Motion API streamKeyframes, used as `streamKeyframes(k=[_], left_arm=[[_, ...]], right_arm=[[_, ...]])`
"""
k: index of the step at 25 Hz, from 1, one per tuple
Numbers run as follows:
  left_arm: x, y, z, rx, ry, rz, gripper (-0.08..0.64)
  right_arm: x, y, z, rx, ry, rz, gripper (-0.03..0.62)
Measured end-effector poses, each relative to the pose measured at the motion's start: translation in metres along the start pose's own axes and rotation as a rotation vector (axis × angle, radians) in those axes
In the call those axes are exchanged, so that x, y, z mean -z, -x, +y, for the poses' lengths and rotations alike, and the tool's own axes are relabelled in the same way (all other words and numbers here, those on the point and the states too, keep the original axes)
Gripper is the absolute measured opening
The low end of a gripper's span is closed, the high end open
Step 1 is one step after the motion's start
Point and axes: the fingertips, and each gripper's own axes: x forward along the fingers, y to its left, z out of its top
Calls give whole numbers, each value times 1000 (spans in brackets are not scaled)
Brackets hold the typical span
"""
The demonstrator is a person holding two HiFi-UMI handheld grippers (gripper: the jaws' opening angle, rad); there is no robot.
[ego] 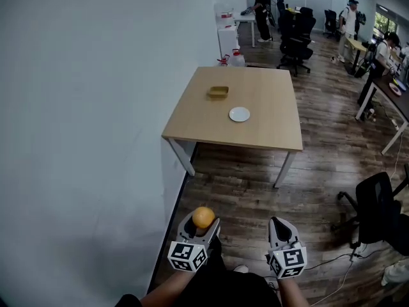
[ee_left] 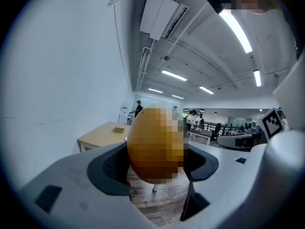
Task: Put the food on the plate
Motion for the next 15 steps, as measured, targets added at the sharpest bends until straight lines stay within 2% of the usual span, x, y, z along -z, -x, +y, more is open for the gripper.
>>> streamKeyframes(k=[4, 9, 15], left_arm=[[4, -18, 0, 22, 3, 17, 299], [7, -52, 8, 46, 16, 19, 299], [-9, -107, 42, 33, 26, 8, 299]], right_arm=[[-2, -10, -5, -6, 39, 2, 60], [-4, -31, -16, -9, 21, -6, 60], [-19, -81, -34, -1, 16, 25, 60]])
